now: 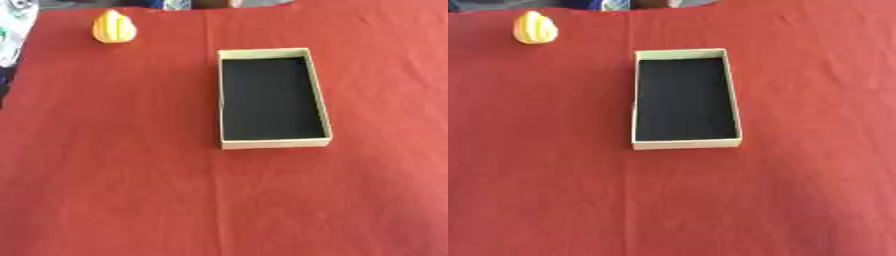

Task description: Pick up objects on the table and place them in the box.

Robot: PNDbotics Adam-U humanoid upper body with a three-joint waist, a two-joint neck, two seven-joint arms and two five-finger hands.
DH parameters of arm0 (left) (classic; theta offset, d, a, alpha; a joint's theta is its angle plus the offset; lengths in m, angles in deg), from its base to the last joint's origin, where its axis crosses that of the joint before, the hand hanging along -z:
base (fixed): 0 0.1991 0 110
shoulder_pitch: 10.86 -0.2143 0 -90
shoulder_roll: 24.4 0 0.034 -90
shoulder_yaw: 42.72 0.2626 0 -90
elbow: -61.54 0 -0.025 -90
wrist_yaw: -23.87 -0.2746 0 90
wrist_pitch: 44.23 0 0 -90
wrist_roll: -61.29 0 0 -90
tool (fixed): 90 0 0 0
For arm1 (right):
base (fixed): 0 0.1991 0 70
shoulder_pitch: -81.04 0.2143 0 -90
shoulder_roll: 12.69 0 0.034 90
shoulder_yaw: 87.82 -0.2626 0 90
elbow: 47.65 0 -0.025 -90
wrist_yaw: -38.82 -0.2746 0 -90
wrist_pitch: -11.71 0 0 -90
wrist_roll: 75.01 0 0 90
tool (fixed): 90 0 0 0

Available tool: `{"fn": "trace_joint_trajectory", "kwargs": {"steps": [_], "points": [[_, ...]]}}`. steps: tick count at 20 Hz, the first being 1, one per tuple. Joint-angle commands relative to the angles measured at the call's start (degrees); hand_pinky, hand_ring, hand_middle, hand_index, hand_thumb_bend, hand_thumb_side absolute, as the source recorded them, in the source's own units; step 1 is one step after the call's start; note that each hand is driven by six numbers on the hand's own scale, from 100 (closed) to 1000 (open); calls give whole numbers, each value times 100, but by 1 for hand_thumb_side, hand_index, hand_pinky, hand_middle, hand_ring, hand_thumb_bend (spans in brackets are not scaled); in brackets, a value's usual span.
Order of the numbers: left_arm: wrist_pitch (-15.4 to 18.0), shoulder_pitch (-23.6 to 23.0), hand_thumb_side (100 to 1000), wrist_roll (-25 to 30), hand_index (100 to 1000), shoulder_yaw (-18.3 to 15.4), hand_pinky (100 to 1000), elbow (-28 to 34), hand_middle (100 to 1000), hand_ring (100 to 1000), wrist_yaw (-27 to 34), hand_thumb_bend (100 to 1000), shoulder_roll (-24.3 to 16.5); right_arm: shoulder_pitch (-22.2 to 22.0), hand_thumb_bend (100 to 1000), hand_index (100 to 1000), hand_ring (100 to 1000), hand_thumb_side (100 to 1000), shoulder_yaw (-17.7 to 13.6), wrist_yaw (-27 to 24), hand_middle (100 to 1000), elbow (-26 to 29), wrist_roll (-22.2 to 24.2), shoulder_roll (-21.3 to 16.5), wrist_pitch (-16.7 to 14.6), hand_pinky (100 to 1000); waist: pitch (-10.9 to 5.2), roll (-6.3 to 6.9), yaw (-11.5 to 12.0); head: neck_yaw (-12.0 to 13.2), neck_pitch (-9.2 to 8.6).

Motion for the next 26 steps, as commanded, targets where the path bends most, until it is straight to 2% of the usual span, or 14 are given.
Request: {"fn": "trace_joint_trajectory", "kwargs": {"steps": [1, 4, 7, 11, 16, 20, 26], "points": [[58, -34, 100, 345, 574, 244, 616, 818, 438, 581, 383, 100, 272, 42, 100, 872, 974, 751, -16, -26, 789, 114, -29, -82, 1, 947, -204, -20, 26, -173, 99], [134, -204, 100, 724, 575, 528, 618, 1411, 438, 583, 529, 100, 691, 82, 100, 872, 973, 747, -25, 17, 790, 123, -64, -111, -7, 946, -259, -32, 45, -274, 137], [135, -311, 100, 1042, 574, 712, 620, 1561, 436, 585, 493, 100, 1120, 111, 100, 871, 971, 743, -36, 51, 789, 107, -106, -146, -20, 945, -288, -29, 66, -305, 152], [93, -459, 100, 1172, 576, 752, 624, 1195, 437, 589, 107, 100, 1768, 139, 100, 871, 970, 741, -49, 70, 789, 113, -151, -156, -35, 945, -293, -25, 80, -299, 128], [206, -566, 100, 993, 577, 734, 628, 687, 438, 592, -429, 100, 2275, 153, 100, 872, 972, 743, -41, 56, 789, 122, -149, -108, -19, 946, -267, -12, 33, -282, 83], [288, -669, 100, 880, 578, 732, 632, 364, 437, 595, -657, 100, 2524, 157, 100, 872, 973, 744, -47, 40, 789, 131, -139, -75, -6, 946, -237, -11, -31, -261, 35], [331, -818, 100, 708, 608, 733, 655, 39, 462, 619, -926, 100, 2683, 122, 100, 872, 974, 745, -75, 10, 789, 153, -154, -29, 6, 947, -219, 4, -83, -260, -9]]}}
